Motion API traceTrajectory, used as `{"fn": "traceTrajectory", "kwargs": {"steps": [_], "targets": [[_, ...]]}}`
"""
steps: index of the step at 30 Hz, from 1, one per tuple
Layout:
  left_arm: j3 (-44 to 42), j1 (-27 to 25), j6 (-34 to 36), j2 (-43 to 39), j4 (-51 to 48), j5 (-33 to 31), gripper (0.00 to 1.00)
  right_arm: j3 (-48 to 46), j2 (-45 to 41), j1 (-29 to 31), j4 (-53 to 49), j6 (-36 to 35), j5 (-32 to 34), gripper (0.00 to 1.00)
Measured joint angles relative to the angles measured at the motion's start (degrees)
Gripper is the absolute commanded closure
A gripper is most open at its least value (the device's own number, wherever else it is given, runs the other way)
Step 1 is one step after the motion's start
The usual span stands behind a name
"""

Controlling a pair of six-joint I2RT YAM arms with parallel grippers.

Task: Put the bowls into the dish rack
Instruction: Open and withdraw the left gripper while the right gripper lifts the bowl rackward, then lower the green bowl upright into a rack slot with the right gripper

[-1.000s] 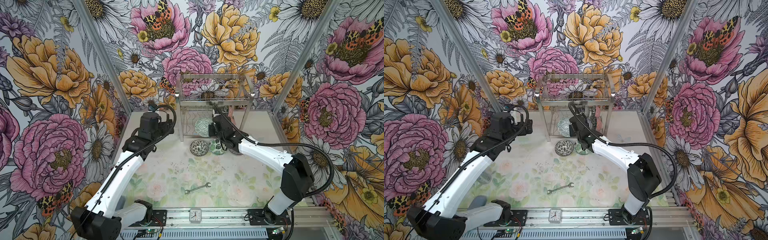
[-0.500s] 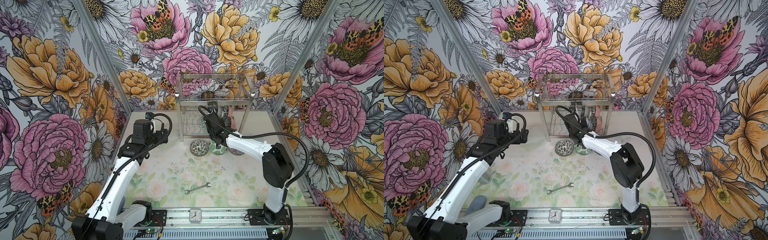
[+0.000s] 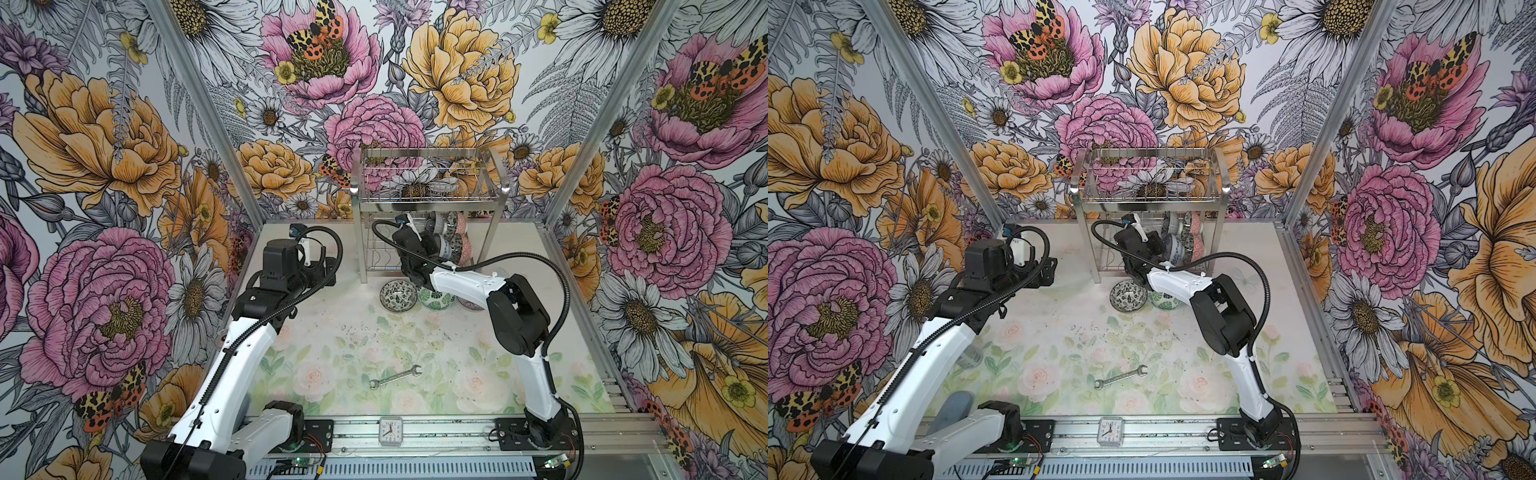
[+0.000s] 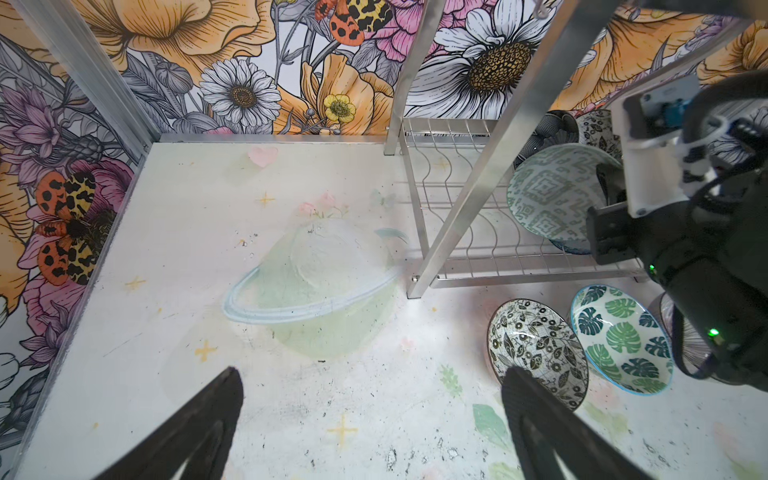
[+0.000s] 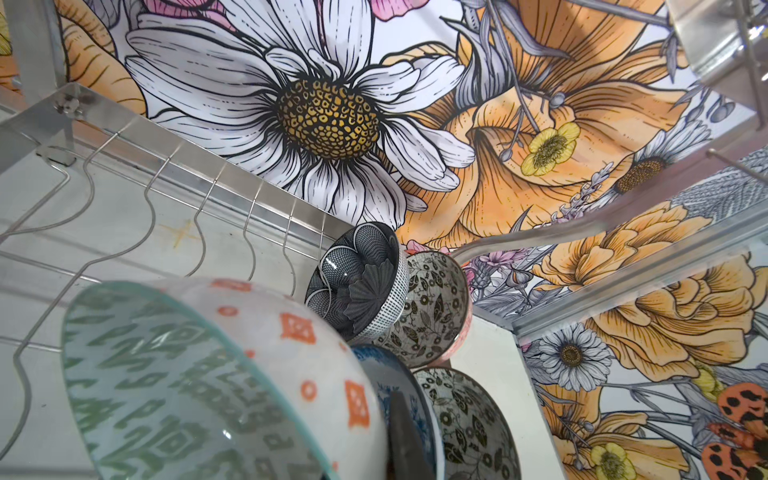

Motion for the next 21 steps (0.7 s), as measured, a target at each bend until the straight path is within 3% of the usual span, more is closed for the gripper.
{"fn": "traceTrajectory", "kwargs": {"steps": [8, 21], "targets": [[0.0, 0.0, 0.0, 0.0, 0.0, 0.2, 0.01, 15.1, 11.7, -0.7, 4.5, -9.5, 3.7, 1.0], [0.0, 0.0, 0.0, -0.4, 0.0, 0.3, 0.01, 40.4, 29.5, -3.7, 3.9, -18.4, 9.2, 1.0]]}}
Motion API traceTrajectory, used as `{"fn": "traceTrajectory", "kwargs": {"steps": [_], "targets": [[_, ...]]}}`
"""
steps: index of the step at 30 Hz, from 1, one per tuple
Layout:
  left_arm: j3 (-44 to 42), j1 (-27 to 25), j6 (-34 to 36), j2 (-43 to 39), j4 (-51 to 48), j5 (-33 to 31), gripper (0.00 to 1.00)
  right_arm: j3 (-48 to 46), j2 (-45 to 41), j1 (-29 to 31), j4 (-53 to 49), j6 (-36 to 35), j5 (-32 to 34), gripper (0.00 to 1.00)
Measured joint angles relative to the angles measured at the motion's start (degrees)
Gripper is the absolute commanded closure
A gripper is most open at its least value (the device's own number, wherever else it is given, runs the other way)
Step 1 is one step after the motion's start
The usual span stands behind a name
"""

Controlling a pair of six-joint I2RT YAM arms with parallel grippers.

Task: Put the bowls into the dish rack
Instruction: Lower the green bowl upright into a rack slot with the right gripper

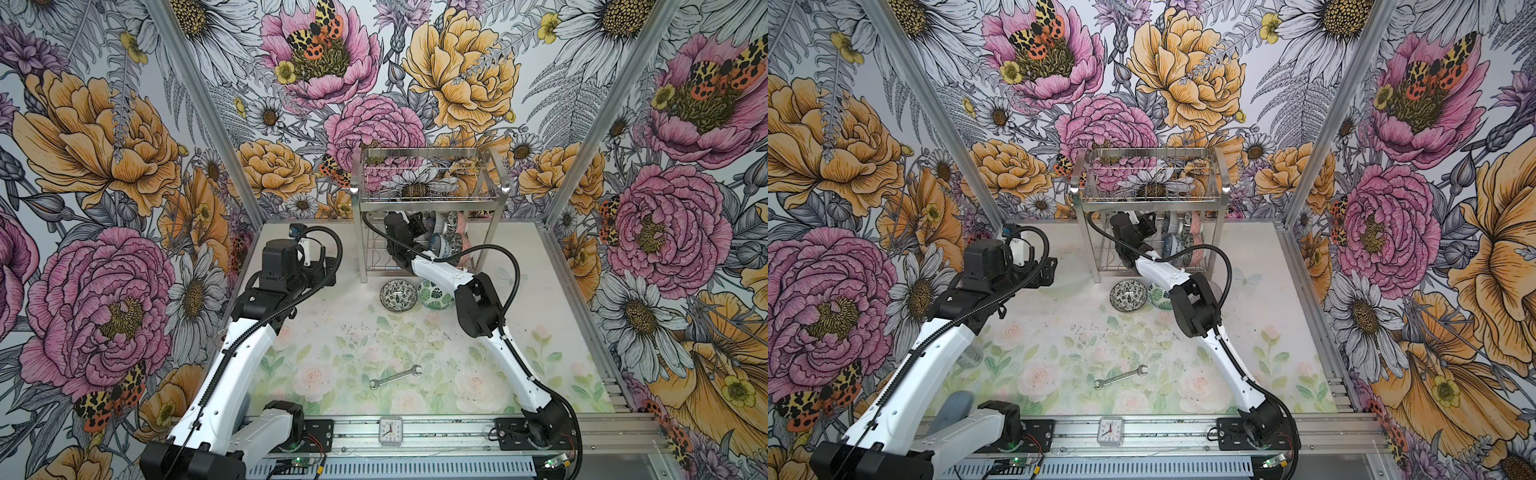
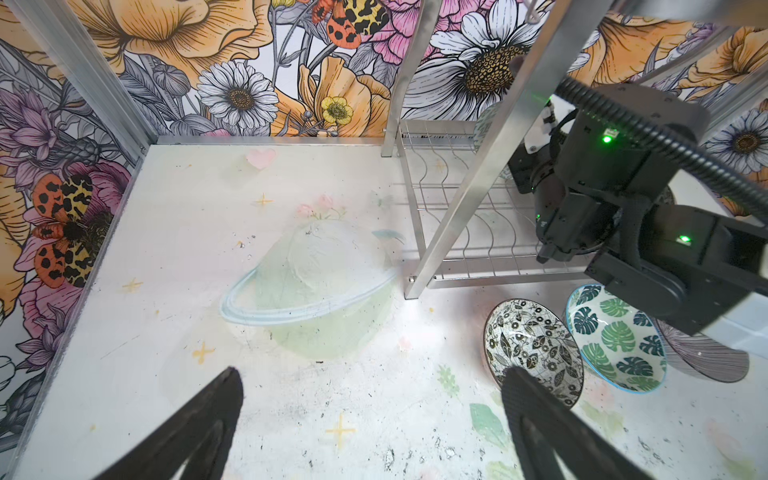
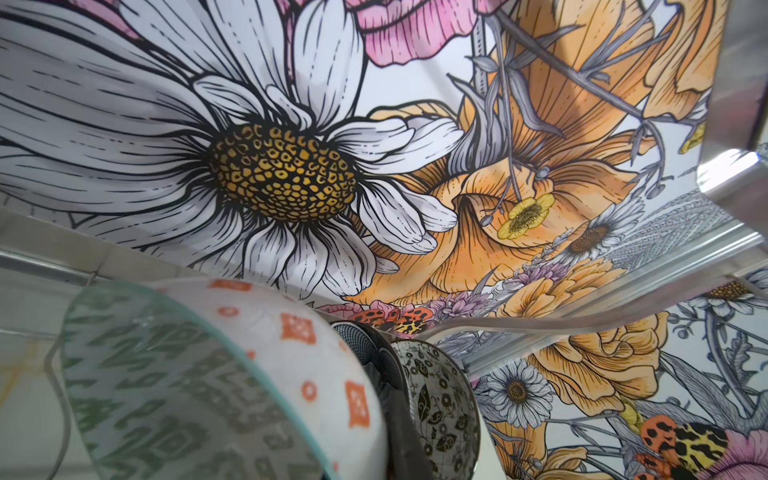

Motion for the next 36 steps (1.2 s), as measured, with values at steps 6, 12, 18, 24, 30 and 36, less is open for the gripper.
{"fn": "traceTrajectory", "kwargs": {"steps": [6, 12, 18, 24, 30, 36], "targets": [[0.0, 0.0, 0.0, 0.0, 0.0, 0.0, 0.02, 9.1, 5.6, -1.1, 0.0, -2.4, 1.6, 1.0], [0.0, 0.0, 0.0, 0.0, 0.0, 0.0, 0.01, 9.7, 6.3, -1.8, -0.7, -2.4, 2.4, 1.0], [0.0, 0.0, 0.0, 0.0, 0.0, 0.0, 0.01, 9.9, 7.4, -2.1, -1.0, -2.4, 2.5, 1.0], [0.0, 0.0, 0.0, 0.0, 0.0, 0.0, 0.01, 12.5, 9.7, -2.1, -2.3, -1.8, 2.0, 1.0], [0.0, 0.0, 0.0, 0.0, 0.0, 0.0, 0.01, 15.1, 10.9, -2.4, -4.5, -1.6, 0.8, 1.0], [0.0, 0.0, 0.0, 0.0, 0.0, 0.0, 0.01, 15.3, 10.9, -2.4, -5.6, -1.1, -0.6, 0.83]]}}
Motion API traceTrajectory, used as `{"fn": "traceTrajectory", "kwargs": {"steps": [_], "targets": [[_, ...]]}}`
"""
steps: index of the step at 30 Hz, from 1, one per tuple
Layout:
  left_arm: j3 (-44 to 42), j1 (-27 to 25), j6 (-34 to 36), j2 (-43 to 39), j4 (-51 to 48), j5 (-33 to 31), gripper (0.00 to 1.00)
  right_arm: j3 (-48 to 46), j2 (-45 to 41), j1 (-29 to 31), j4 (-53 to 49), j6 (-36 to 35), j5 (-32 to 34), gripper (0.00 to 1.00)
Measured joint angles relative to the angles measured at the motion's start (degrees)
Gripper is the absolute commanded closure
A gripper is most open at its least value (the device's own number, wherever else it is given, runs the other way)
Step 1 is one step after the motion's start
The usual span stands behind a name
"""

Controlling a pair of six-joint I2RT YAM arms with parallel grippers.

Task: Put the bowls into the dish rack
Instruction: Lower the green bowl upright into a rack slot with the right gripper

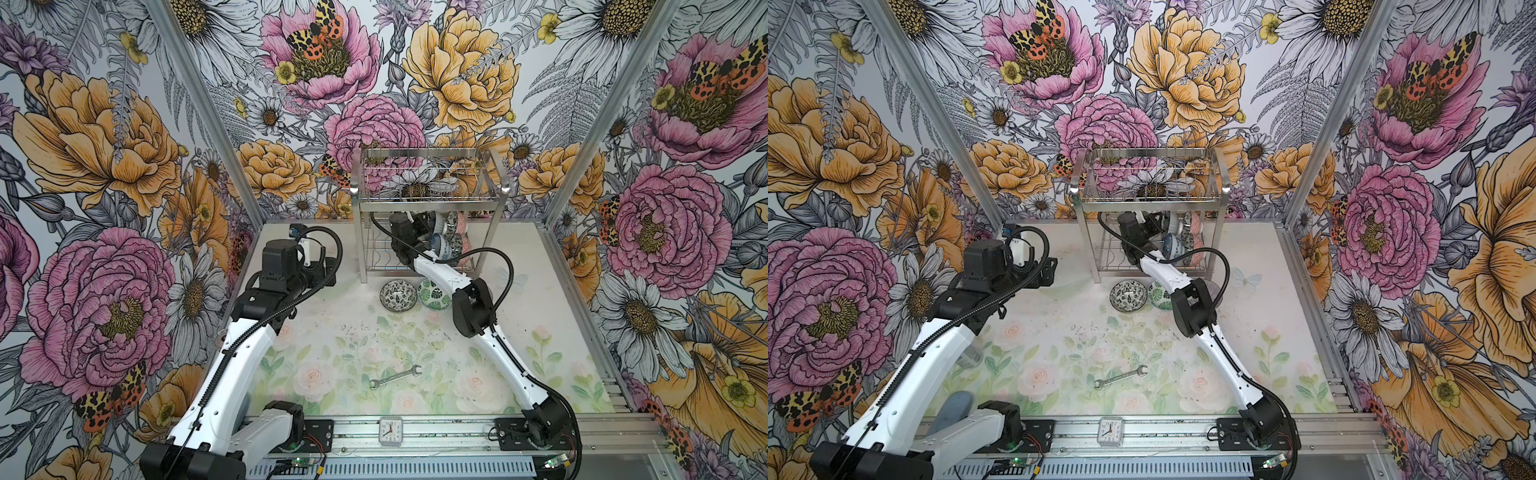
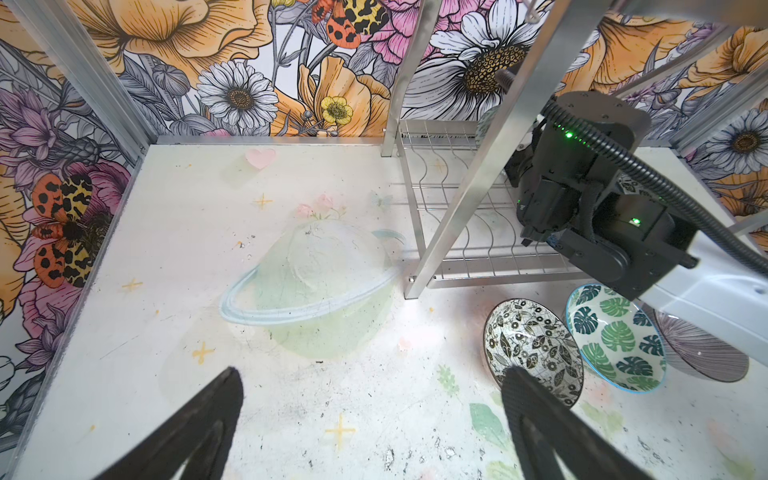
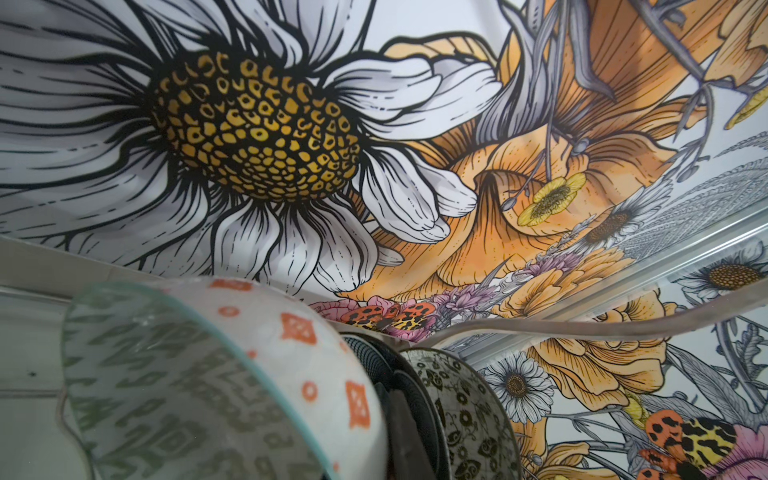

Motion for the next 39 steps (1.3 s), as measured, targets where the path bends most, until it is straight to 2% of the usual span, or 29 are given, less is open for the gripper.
{"fn": "traceTrajectory", "kwargs": {"steps": [11, 17, 18, 19, 21, 22, 28, 39], "targets": [[-0.1, 0.0, 0.0, -0.7, 0.0, 0.0, 0.01, -2.0, -0.3, 1.7, 0.6, 2.1, -1.6, 0.7], [-0.1, 0.0, 0.0, -1.0, 0.0, 0.0, 0.01, -5.2, -2.0, 1.7, 0.3, 3.4, -2.8, 0.59], [-0.1, 0.0, 0.0, -1.0, 0.0, 0.0, 0.01, -6.5, -2.8, 1.7, 0.1, 3.8, -3.4, 0.53], [-0.1, 0.0, 0.0, -1.0, 0.0, 0.0, 0.01, -7.7, -3.5, 1.7, 0.0, 4.3, -4.1, 0.42], [-0.1, 0.0, 0.0, -1.0, 0.0, 0.0, 0.01, -11.1, -5.6, 1.7, -0.3, 5.2, -5.5, 0.06], [-0.1, 0.0, 0.0, -1.0, 0.0, 0.0, 0.01, -12.7, -6.6, 1.7, -0.4, 5.4, -6.1, 0.01], [-0.1, 0.0, 0.0, -1.0, 0.0, 0.0, 0.01, -21.8, -13.9, 1.7, -0.5, 6.0, -9.1, 0.0], [-0.1, 0.0, 0.2, -1.0, 0.0, 0.0, 0.01, -52.1, -37.4, 1.7, 6.5, 7.3, -20.9, 0.0]]}}
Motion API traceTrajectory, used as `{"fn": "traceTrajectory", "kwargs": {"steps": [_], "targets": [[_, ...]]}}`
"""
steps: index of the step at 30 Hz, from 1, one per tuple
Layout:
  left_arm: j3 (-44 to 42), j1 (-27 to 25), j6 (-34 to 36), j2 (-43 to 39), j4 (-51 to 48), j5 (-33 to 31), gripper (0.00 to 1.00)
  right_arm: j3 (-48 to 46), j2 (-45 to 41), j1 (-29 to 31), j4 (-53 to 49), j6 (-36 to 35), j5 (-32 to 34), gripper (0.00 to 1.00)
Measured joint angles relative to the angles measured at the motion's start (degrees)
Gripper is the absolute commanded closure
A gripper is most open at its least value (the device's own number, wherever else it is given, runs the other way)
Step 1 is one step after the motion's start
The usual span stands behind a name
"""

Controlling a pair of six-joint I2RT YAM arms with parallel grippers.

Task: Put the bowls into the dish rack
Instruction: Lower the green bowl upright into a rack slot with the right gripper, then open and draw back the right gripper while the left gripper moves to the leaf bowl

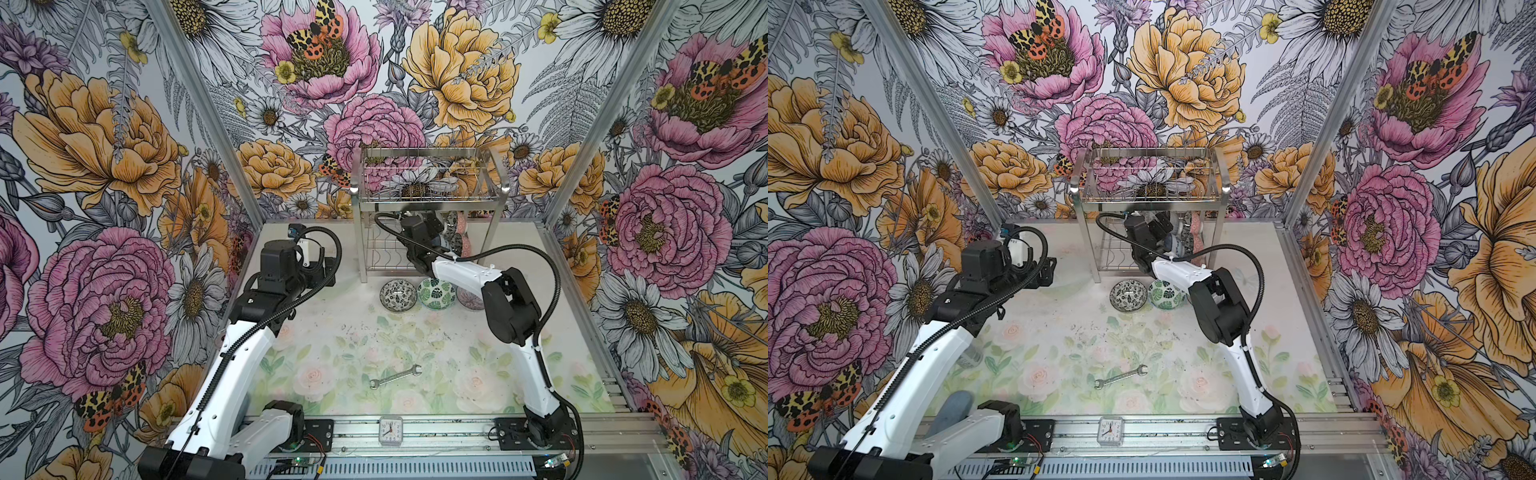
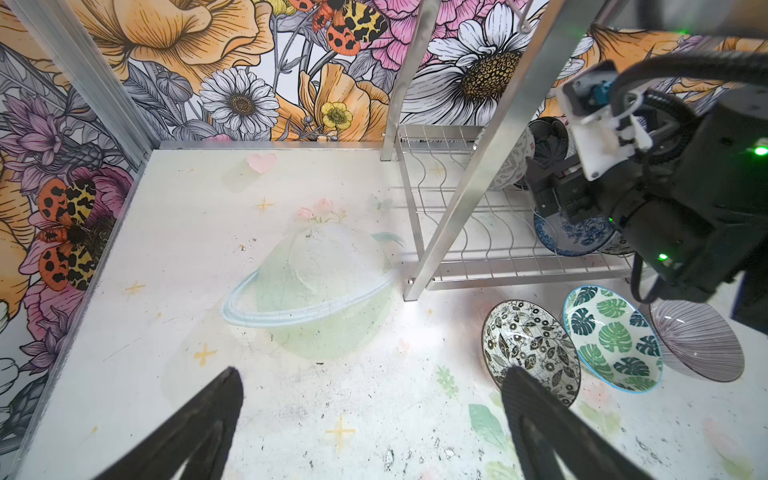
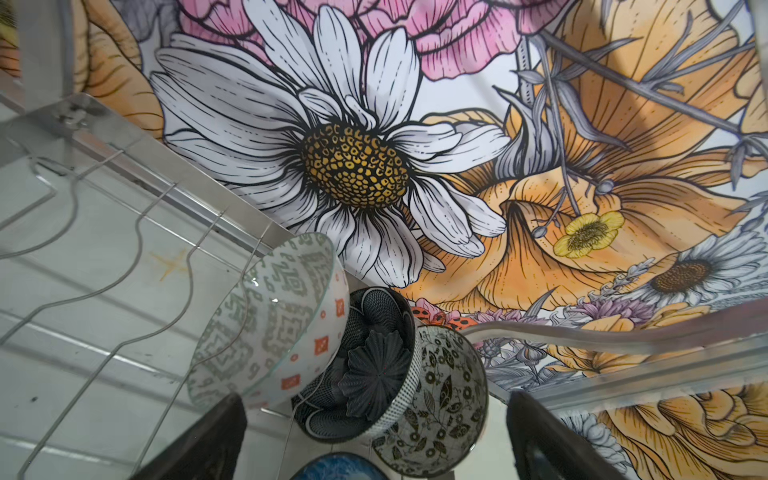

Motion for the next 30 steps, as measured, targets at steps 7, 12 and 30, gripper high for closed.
{"fn": "traceTrajectory", "kwargs": {"steps": [7, 12, 30], "targets": [[0.0, 0.0, 0.3, 0.0, 0.0, 0.0, 0.01, -15.6, -11.5, 0.0, 0.8, 4.9, -6.1, 0.0], [0.0, 0.0, 0.5, 0.0, 0.0, 0.0, 0.01, -27.3, -21.1, 1.0, 1.2, 8.7, -10.1, 0.0], [-0.4, -8.9, -3.4, 1.4, -1.8, -3.1, 0.01, -42.4, -44.6, 2.9, -9.1, 20.7, -20.8, 0.0]]}}
